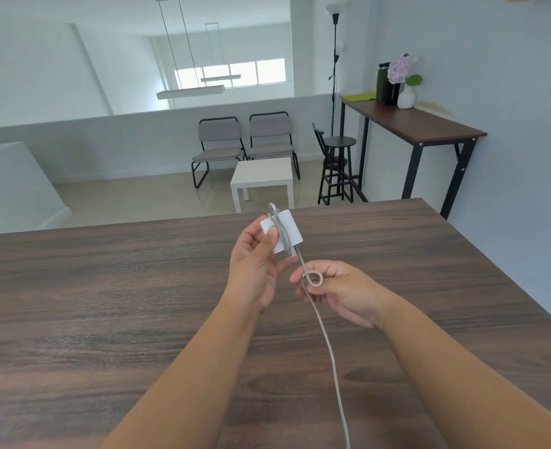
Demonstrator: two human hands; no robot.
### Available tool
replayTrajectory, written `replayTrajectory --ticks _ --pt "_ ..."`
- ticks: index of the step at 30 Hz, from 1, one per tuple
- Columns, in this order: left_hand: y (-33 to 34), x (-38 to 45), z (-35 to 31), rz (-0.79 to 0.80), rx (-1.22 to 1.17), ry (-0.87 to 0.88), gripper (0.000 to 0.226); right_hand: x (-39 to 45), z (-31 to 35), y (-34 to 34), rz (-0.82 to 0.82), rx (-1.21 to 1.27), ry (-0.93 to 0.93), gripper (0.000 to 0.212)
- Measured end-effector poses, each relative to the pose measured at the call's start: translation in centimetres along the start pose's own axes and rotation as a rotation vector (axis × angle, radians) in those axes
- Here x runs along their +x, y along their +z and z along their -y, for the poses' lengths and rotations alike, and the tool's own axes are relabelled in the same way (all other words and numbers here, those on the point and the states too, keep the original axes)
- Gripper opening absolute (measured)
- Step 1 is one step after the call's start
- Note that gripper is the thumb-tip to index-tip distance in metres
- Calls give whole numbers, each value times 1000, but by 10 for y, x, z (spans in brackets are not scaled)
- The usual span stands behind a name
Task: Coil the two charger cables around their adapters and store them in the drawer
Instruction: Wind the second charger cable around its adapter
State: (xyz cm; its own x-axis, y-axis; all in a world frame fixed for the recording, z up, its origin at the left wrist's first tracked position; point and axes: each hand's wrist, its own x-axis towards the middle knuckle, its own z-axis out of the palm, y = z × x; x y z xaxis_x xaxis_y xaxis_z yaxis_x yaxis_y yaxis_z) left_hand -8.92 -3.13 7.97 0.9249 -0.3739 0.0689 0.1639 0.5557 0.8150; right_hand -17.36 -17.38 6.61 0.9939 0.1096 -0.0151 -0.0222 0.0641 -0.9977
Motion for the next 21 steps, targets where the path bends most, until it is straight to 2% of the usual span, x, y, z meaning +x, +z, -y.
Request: replayTrajectory --ticks 2,6,8,12,16,21 --pt "6 3 2 -18 -46 -12 51 2 -7 4 -73 -11 -74 18" --pt "15 12 3 -64 -59 -11 40 6 -11 8 -344 73 -180 8" --pt "16 17 2 -95 -61 3 36 6 -12 9 -377 103 -161 7" --pt "14 26 -2 -167 38 101 38 1 -12 5 -353 96 5 7" --pt "3 30 -6 -192 95 127 35 -1 -4 -4 -425 -82 116 16" --pt "-9 31 -12 -191 89 143 38 -1 3 -16 -528 -496 113 27"
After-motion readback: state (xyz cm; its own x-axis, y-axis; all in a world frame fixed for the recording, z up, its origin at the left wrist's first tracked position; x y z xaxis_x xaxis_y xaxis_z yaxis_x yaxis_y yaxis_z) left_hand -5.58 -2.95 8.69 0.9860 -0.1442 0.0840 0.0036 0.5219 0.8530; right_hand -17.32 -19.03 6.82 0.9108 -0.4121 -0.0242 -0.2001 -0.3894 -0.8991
